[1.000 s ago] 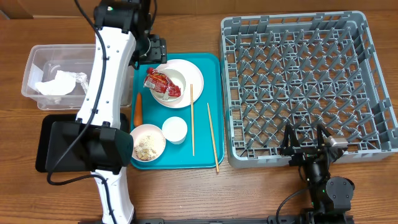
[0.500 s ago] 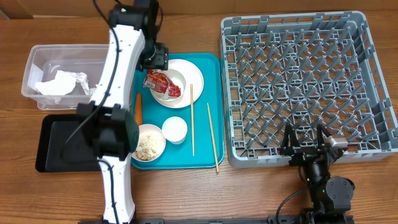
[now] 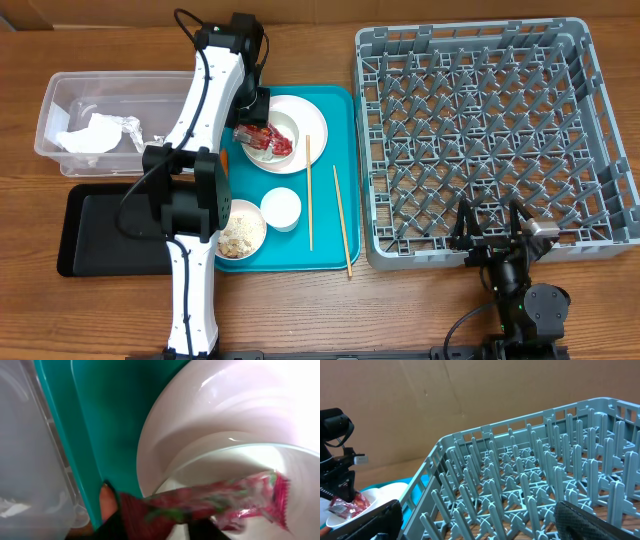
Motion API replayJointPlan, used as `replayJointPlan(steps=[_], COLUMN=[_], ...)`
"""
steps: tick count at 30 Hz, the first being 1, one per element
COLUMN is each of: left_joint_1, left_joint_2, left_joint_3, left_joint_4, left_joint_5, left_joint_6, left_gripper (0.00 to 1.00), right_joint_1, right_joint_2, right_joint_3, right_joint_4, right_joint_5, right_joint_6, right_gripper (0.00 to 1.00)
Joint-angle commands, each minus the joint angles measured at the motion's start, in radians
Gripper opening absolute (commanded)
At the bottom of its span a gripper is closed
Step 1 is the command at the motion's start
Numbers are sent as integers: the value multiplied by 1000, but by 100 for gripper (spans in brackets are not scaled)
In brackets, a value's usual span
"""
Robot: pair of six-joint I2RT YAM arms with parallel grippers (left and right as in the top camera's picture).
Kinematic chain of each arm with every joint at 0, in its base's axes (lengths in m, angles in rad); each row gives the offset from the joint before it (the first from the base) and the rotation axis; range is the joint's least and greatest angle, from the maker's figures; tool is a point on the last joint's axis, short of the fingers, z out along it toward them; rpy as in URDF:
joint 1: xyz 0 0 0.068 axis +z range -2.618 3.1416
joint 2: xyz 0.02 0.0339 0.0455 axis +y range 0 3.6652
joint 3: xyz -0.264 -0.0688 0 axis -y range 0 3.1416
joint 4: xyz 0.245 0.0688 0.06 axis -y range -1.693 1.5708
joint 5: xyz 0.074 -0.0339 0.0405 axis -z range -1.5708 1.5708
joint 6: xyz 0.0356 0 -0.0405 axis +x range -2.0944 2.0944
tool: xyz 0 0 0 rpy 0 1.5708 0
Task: Sort waste into correct bins and load items into the dishwasher
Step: 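Reach the left gripper to the red snack wrapper on the plate, then carry the red wrapper left and drop it into the clear bin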
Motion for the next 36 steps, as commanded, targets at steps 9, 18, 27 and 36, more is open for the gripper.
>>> replayJointPlan(steps=[9, 18, 27, 36], left_joint_1=[6, 13, 103, 261], left_joint_2=[-11, -98, -185, -185], left_joint_3=[18, 169, 247, 237], left_joint_4=[-17, -85, -113, -154], left_joint_5=[-16, -9, -7, -7], left_joint_6=[11, -10, -126, -182], left_gripper=[4, 4, 4, 4], right_joint_1=[-3, -3, -3, -3], right_joint_2=[-9, -9, -9, -9], right_joint_3=[-10, -10, -10, -10], right_joint_4=[3, 3, 3, 3], right_joint_5=[9, 9, 9, 9], right_joint_6=[4, 4, 4, 4], right_gripper=[100, 100, 100, 100])
